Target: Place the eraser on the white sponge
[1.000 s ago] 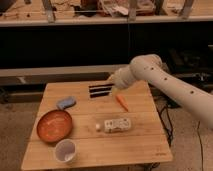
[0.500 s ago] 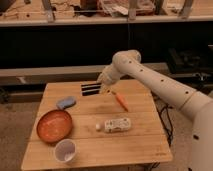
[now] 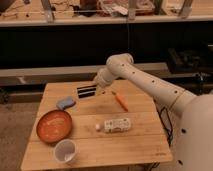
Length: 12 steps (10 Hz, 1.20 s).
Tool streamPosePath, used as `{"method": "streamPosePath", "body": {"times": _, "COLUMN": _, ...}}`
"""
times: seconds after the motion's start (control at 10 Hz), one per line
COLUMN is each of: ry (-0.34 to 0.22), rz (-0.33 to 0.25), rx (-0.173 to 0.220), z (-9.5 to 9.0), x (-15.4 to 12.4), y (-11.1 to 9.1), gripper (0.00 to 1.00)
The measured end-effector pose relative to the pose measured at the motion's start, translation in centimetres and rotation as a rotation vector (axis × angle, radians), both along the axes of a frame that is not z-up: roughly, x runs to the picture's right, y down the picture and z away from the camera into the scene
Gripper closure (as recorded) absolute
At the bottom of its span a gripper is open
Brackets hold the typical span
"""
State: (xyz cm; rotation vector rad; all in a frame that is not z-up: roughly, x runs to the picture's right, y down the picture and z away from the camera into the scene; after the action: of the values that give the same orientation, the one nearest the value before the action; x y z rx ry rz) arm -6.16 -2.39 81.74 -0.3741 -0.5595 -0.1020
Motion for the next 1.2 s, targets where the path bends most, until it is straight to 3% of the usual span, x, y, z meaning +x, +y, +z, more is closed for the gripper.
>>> {"method": "streamPosePath", "body": {"times": 0.5, "ry": -0.018, "rz": -0.02, "rx": -0.008, "z": 3.0, "x": -2.6, "y": 0.9, "gripper": 1.0}}
{"method": "streamPosePath", "body": {"times": 1.2, "ry": -0.027, "rz": -0.036, "rx": -0.022, "z": 5.7, "x": -6.6, "y": 1.1, "gripper": 1.0}}
